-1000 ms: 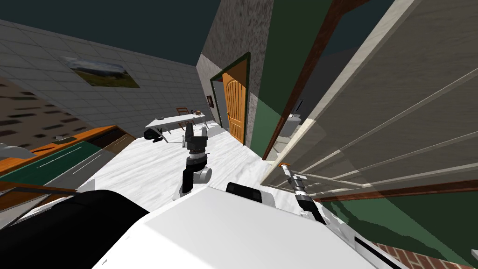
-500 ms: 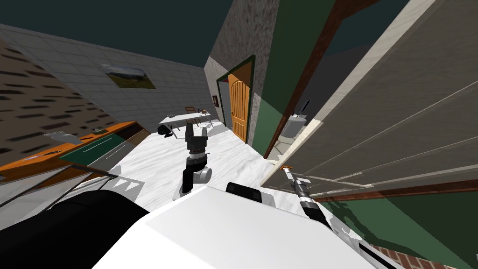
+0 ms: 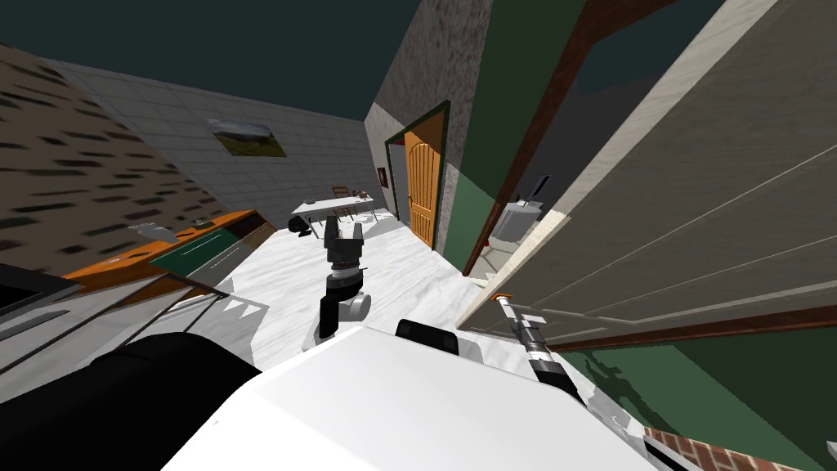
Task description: Pull the door open
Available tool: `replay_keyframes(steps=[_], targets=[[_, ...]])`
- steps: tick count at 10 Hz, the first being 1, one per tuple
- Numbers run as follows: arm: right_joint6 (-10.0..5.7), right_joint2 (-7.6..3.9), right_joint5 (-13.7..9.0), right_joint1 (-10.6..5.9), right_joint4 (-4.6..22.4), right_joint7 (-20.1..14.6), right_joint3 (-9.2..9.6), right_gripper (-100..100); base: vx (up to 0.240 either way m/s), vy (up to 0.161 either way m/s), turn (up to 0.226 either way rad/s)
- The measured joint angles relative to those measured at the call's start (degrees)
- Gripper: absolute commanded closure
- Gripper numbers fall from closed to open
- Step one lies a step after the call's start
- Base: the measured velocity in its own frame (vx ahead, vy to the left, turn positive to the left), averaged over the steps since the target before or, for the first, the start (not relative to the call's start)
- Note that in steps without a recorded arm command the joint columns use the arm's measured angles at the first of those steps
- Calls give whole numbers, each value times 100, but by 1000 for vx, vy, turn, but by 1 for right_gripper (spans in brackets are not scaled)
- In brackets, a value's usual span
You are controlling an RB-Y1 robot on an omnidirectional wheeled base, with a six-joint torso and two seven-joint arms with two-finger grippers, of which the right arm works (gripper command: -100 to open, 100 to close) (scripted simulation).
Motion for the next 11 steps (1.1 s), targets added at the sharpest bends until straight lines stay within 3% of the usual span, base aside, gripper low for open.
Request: replay_keyframes(steps=[1,3,4,5,7,9,11], targets=[[-72,14,-35,3,102,-37,54,100,-199,-67,180],[-139,-143,-137,119,-144,39,139,100,-179,-84,114],[-238,-18,-122,83,116,-46,206,100,-128,-41,175],[-286,-124,-185,183,-21,-34,274,100,-161,-65,198],[-407,-229,-285,290,-141,5,402,100,-150,-93,125],[-513,-124,-278,275,40,-71,486,100,-72,-35,82],[-652,-162,-361,326,84,-110,593,100,-142,-77,135]])
